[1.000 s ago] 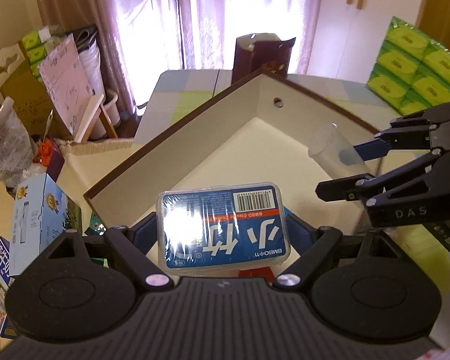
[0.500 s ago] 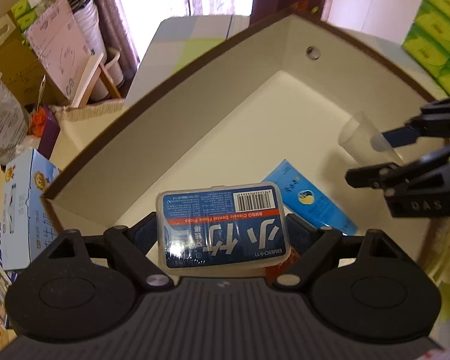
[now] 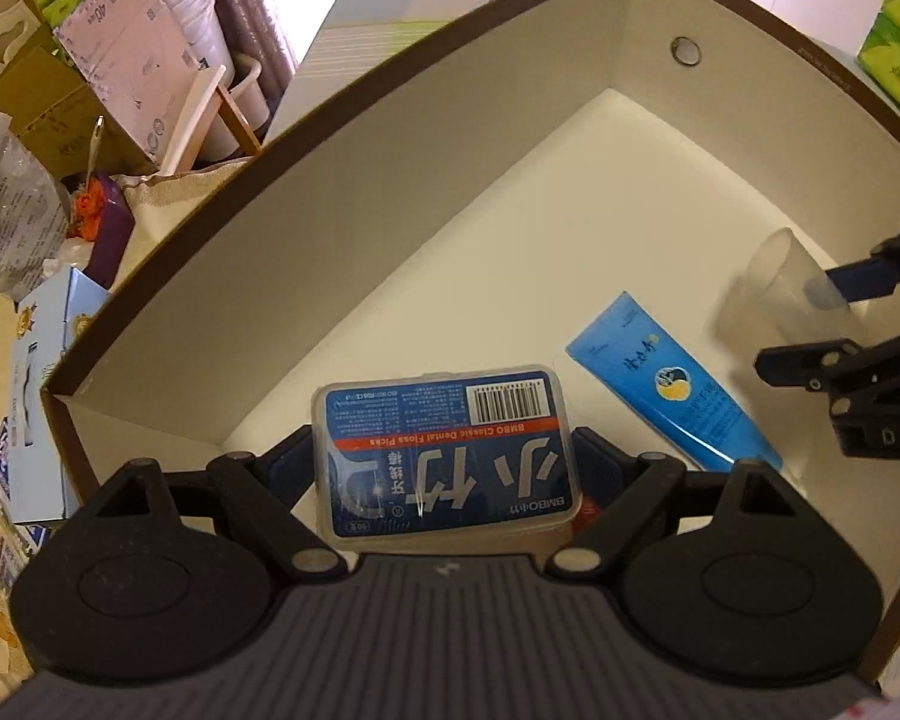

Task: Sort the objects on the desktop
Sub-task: 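Carry the floss box and cup into the brown box and open both tools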

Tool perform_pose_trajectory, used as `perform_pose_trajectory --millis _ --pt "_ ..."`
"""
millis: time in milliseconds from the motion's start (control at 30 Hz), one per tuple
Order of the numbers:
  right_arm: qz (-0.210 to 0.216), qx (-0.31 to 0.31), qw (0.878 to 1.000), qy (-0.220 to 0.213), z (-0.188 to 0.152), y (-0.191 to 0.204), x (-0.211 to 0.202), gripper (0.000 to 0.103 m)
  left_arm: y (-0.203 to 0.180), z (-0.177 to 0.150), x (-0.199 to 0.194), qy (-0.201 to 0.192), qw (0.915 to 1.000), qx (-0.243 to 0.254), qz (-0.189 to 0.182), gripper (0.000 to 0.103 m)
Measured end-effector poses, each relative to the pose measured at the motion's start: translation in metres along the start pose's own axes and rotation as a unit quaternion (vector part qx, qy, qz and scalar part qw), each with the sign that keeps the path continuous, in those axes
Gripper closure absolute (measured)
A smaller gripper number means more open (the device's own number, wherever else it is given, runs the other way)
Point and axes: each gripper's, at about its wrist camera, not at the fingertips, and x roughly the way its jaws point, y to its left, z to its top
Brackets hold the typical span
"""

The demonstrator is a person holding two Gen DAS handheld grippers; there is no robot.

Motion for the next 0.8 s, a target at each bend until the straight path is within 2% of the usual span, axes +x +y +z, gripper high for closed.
perform_pose_trajectory --millis 267,400,600,633,667,733,800 --pt "-0.001 -0.009 1.0 0.012 -0.002 -0.004 0.0 0.055 0.002 0.004 0.003 0.002 1.0 0.002 0.004 0.016" --pt "0.001 -0.007 1.0 0.014 -0.004 -0.006 -0.002 0.055 0.0 0.003 0.0 -0.003 1.0 0.003 0.005 0.01" --pt "0.012 -0.02 1.0 0.013 0.001 -0.003 -0.004 0.054 0.003 0.003 -0.002 -0.004 1.0 -0.004 0.006 0.009" --pt "0.009 -0.023 1.0 0.013 0.001 -0.003 -0.005 0.045 0.003 0.003 -0.002 -0.004 1.0 -0.003 0.005 0.009" --pt "0.005 -0.028 1.0 0.011 0.001 -0.005 -0.005 0.029 0.003 0.003 -0.003 -0.004 1.0 -0.002 0.006 0.009" --pt "-0.002 -0.041 0.999 0.003 0.006 0.009 -0.006 0.02 0.002 0.002 -0.004 -0.004 1.0 0.0 0.006 0.009" --pt "-0.004 -0.048 0.999 0.0 0.004 0.011 -0.011 0.019 0.0 0.0 -0.007 -0.006 1.0 0.001 0.005 0.008"
